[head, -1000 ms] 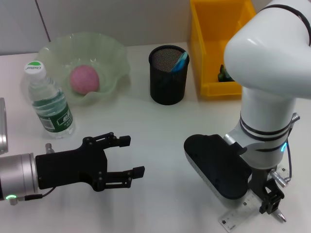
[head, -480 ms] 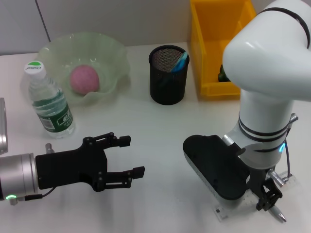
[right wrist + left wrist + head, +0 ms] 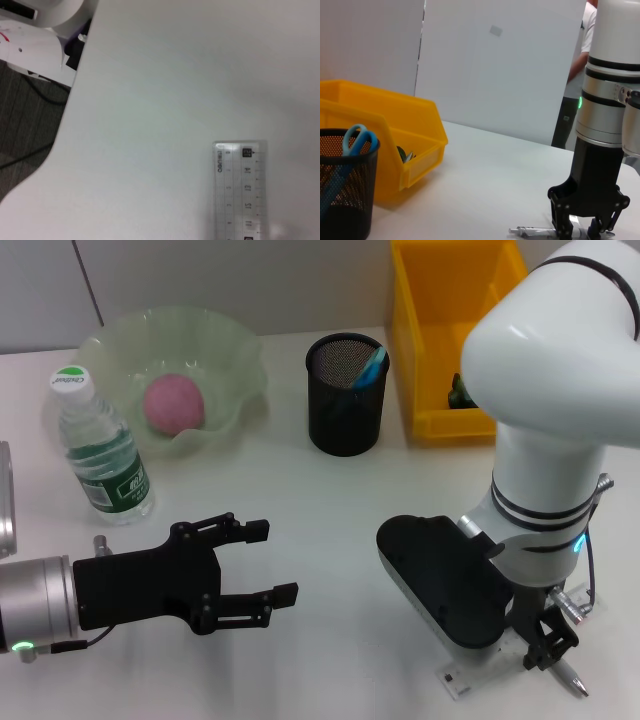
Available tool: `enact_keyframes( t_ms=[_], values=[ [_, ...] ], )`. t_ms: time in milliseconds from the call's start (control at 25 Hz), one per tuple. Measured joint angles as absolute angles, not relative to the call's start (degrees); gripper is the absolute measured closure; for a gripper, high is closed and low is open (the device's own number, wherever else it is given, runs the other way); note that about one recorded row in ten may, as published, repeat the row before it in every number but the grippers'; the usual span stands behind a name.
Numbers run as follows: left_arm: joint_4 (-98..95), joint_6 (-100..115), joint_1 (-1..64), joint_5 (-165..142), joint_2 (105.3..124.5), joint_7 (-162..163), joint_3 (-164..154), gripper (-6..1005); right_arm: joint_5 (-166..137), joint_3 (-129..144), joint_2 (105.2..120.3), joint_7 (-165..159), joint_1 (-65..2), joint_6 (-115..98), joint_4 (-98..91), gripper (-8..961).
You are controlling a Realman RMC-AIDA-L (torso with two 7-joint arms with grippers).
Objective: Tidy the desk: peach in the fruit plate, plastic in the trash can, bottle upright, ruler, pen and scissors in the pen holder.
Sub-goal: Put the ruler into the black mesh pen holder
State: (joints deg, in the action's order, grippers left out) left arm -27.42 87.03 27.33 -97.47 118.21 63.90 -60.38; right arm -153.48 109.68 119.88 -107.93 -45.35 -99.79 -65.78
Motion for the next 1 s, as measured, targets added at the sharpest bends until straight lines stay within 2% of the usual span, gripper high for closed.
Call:
enact_keyframes(
  t_ms=[600,1000],
  values=[
    [-27.50,87.62,27.64,-97.47,118.14,63.85,-58.51,138,-151.45,95.60,119.48,-105.46,-45.96,-100.46,-69.04,561],
    [-28.20,88.10,27.83,-97.43,118.29,62.59,-54.48,138,-142.23,74.93,119.28,-101.06,-42.23,-100.55,-72.92,550]
  ],
)
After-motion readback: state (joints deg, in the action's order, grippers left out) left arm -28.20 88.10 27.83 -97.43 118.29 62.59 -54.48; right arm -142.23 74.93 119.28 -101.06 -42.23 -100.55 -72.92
